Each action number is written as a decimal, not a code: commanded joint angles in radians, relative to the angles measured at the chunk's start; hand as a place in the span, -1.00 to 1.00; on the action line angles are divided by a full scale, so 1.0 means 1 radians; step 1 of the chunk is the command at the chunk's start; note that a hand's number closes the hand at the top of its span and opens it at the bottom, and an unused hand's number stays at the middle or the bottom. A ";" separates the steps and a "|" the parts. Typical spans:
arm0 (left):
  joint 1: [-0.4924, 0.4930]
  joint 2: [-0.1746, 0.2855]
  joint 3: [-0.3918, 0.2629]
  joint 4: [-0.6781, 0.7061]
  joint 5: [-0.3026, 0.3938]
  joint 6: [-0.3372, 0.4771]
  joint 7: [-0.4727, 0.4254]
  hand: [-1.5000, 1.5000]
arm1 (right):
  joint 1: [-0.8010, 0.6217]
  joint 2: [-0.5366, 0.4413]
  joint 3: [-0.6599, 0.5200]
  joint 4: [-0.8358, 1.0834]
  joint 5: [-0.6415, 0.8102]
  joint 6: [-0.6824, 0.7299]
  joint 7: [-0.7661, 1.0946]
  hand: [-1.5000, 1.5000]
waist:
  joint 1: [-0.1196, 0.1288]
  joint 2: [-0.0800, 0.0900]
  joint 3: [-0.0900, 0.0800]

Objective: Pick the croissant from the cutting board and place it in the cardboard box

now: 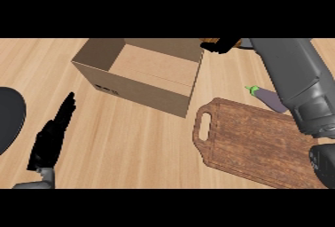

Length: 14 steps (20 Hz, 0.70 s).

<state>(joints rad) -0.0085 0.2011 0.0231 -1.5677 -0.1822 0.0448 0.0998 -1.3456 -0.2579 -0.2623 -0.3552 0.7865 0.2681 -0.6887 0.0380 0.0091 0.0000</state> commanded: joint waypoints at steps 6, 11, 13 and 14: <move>-0.021 -0.005 0.002 0.019 -0.004 -0.009 -0.008 0.00 | -0.177 0.144 0.012 0.059 0.010 -0.032 0.212 1.00 | 0.005 0.003 -0.001; -0.019 -0.013 -0.008 -0.031 -0.012 -0.006 0.047 0.00 | -0.173 0.224 0.035 0.102 0.034 -0.082 0.264 1.00 | 0.008 0.004 -0.001; 0.017 -0.020 -0.018 -0.029 -0.007 -0.014 -0.007 0.00 | -0.148 0.255 0.059 0.139 0.054 -0.139 0.257 1.00 | 0.030 0.010 -0.001; -0.010 -0.010 -0.017 -0.054 -0.014 -0.015 0.035 0.00 | -0.150 0.255 0.051 0.148 0.057 -0.133 0.261 1.00 | 0.027 0.012 -0.001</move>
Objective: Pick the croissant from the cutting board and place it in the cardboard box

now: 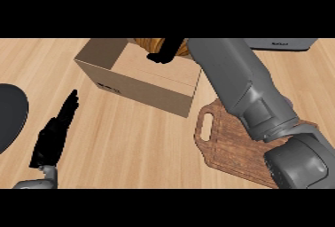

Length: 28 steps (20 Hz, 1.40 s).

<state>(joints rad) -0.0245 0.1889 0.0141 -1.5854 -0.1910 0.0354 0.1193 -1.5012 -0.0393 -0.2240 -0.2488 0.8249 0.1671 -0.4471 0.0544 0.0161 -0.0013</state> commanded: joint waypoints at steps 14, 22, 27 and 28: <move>-0.084 -0.010 -0.023 0.048 -0.007 -0.031 0.005 0.00 | 0.016 0.039 0.030 0.190 -0.066 -0.120 0.076 -1.00 | 0.073 0.016 -0.001; -0.068 -0.028 -0.039 0.036 -0.038 0.002 -0.007 0.00 | 0.050 0.039 -0.159 0.145 -0.260 -0.212 0.051 -1.00 | 0.065 0.022 0.001; -0.080 -0.032 -0.019 0.059 -0.023 0.006 -0.014 0.00 | 0.038 0.029 -0.290 0.108 -0.390 -0.157 0.052 -1.00 | 0.040 0.024 0.001; -0.092 -0.017 -0.006 0.065 -0.015 -0.005 -0.011 0.00 | 0.045 -0.014 -0.302 0.110 -0.402 -0.118 0.047 -1.00 | 0.044 0.030 0.001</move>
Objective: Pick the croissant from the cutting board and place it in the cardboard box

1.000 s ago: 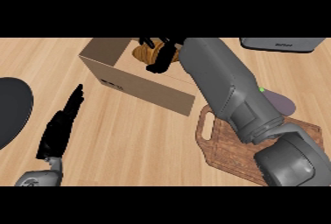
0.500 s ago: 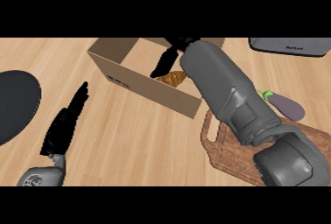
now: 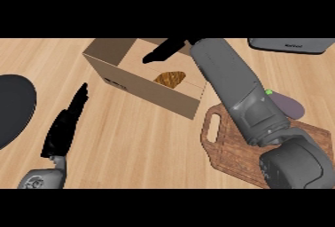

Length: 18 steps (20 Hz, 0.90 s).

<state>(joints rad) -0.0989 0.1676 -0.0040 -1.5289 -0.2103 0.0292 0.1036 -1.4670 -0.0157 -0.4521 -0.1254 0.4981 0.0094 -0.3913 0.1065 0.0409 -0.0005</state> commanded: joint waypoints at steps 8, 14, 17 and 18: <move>-0.002 -0.004 0.001 -0.005 -0.001 0.001 0.003 0.00 | 0.029 -0.224 -0.151 -0.024 -0.137 0.035 0.061 -1.00 | 0.002 0.013 0.001; -0.013 0.022 0.014 -0.007 0.001 -0.014 -0.010 0.00 | 0.080 -0.376 -0.176 -0.024 -0.159 0.179 0.036 -1.00 | 0.008 0.020 0.002; 0.032 0.006 -0.009 -0.044 -0.007 -0.008 -0.021 0.00 | 0.162 -0.452 -0.169 -0.023 -0.151 0.274 -0.026 -1.00 | 0.020 0.026 0.006; 0.004 -0.001 -0.001 -0.021 -0.002 -0.002 -0.015 0.00 | 0.150 -0.463 -0.158 -0.033 -0.142 0.299 -0.041 -1.00 | 0.012 0.028 0.005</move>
